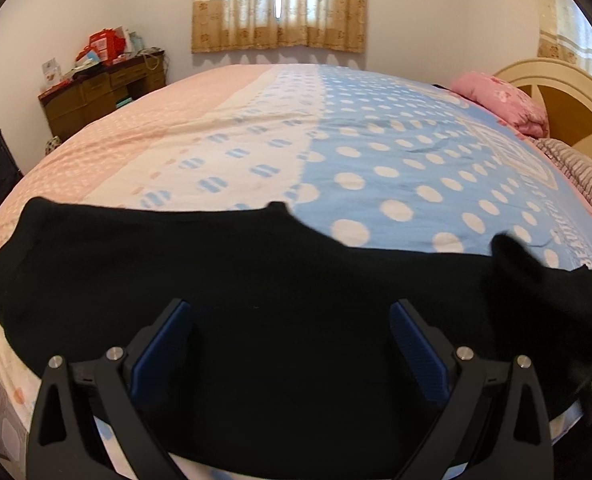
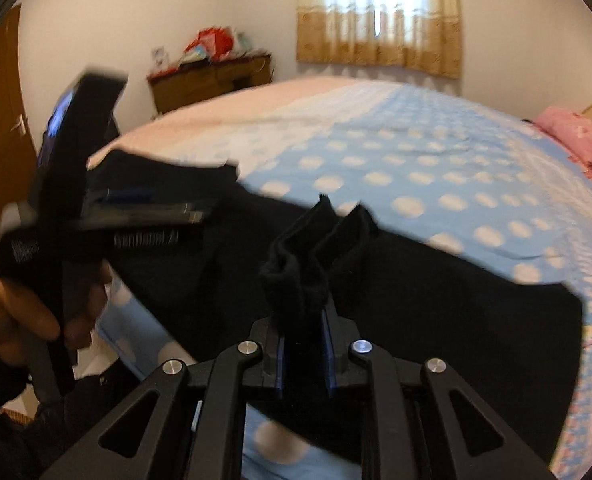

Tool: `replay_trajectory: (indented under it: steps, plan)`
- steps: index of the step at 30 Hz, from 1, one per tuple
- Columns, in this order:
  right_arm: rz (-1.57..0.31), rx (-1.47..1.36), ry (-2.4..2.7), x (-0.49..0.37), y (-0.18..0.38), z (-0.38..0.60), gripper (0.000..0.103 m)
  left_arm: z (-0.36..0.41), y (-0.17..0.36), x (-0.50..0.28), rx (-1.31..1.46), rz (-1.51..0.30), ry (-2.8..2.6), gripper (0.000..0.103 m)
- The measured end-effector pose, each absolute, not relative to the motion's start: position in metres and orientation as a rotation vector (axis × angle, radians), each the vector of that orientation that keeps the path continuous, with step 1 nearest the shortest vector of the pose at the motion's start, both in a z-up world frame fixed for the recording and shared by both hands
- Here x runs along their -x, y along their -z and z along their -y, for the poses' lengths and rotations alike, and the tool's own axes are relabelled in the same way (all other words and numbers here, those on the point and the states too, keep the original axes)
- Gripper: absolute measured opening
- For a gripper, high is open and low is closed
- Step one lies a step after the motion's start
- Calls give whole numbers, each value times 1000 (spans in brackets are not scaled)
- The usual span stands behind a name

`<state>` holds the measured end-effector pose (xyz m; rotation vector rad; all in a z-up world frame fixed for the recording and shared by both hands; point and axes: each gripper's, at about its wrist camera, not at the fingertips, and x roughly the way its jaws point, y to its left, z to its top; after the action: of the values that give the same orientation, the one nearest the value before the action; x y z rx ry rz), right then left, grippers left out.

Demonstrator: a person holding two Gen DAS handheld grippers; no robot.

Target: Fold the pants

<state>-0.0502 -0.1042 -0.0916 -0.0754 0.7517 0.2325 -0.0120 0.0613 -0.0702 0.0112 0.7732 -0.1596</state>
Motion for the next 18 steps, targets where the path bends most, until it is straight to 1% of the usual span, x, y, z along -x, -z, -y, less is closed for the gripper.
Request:
replay_trajectory:
  steps: [1, 2, 4, 5, 8, 10, 11, 12, 13, 14, 18]
  plan:
    - [-769, 78, -232, 49, 96, 101, 27, -64, 71, 11, -7, -776, 156, 101]
    - [-786, 65, -244, 47, 100, 99, 40, -66, 72, 10, -4, -779, 152, 101]
    - [-793, -22, -307, 51, 101, 103, 55, -68, 73, 8, -2, -781, 148, 101]
    - [-791, -61, -335, 53, 99, 105, 57, -69, 73, 8, -3, -781, 147, 101]
    - [-819, -130, -476, 54, 89, 110, 57, -71, 74, 7, -5, -782, 150, 101]
    - [-774, -170, -511, 57, 74, 122, 57, -70, 75, 6, -5, -784, 152, 101]
    - [-741, -196, -467, 54, 67, 136, 54, -71, 75, 5, -7, -783, 155, 101]
    - [-723, -220, -420, 50, 63, 147, 47, -70, 75, 5, -12, -782, 159, 101]
    - [-709, -247, -374, 44, 61, 159, 26, -69, 75, 5, -17, -781, 161, 101]
    - [-703, -279, -307, 35, 62, 173, 9, -68, 75, 6, -22, -780, 163, 101]
    - [-736, -263, -208, 5, 80, 180, 7, -65, 76, 5, -21, -784, 172, 101]
